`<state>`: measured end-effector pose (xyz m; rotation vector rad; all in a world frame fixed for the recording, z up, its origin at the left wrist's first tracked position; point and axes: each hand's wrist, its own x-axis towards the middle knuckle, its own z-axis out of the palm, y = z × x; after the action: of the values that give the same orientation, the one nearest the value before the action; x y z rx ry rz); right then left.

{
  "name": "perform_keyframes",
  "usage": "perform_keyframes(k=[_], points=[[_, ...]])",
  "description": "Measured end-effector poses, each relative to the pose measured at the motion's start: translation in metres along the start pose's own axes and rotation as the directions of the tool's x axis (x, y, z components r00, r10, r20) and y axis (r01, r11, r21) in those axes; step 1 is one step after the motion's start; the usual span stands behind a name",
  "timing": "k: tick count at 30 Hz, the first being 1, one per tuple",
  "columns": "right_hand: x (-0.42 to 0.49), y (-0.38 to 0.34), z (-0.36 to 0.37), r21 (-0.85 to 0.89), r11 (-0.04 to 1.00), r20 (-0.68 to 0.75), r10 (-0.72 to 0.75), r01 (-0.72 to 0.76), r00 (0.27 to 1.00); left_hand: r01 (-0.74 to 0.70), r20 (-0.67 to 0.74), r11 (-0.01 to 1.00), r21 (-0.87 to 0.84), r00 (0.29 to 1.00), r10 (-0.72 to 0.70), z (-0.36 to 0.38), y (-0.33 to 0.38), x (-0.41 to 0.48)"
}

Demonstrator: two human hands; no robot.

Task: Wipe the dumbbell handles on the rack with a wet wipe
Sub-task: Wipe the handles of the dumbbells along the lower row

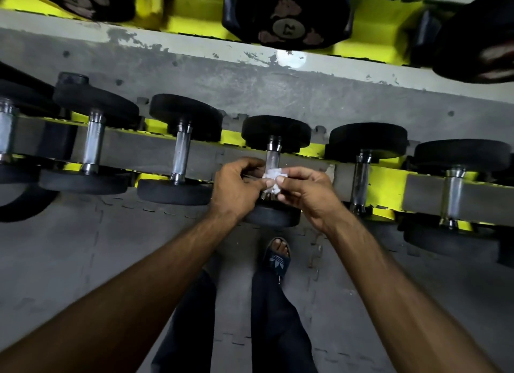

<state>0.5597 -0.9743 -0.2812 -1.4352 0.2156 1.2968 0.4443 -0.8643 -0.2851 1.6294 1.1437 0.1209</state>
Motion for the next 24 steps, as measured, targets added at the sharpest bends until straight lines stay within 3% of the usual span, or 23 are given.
perform_keyframes(k=[5, 9, 12, 15, 20, 24], points=[[0.014, 0.008, -0.008, -0.005, 0.999, -0.129, -0.047, 0.047, 0.991, -0.036, 0.04, 0.989, 0.144, 0.999, 0.03, 0.005, -0.013, -0.009], [0.033, 0.022, -0.018, -0.387, 0.917, -0.191, -0.177, 0.091, 0.965, -0.106, 0.063, 0.914, 0.392, 0.994, 0.088, -0.007, -0.026, -0.019], [0.045, 0.024, -0.017, -0.734, 0.673, -0.079, -0.221, 0.093, 0.972, -0.157, 0.17, 0.893, 0.422, 0.981, 0.093, -0.015, -0.038, -0.024], [0.052, 0.024, -0.007, -0.891, 0.415, 0.102, -0.214, 0.185, 0.972, -0.233, 0.242, 0.852, 0.468, 0.961, 0.13, -0.019, -0.05, -0.03], [0.065, 0.032, 0.008, -0.883, 0.048, 0.428, -0.331, 0.468, 0.841, -0.342, 0.245, 0.784, 0.519, 0.938, 0.247, -0.019, -0.057, -0.031], [0.07, 0.032, 0.019, -0.84, -0.197, 0.542, -0.289, 0.505, 0.789, -0.356, 0.261, 0.762, 0.54, 0.932, 0.251, -0.022, -0.056, -0.028]])
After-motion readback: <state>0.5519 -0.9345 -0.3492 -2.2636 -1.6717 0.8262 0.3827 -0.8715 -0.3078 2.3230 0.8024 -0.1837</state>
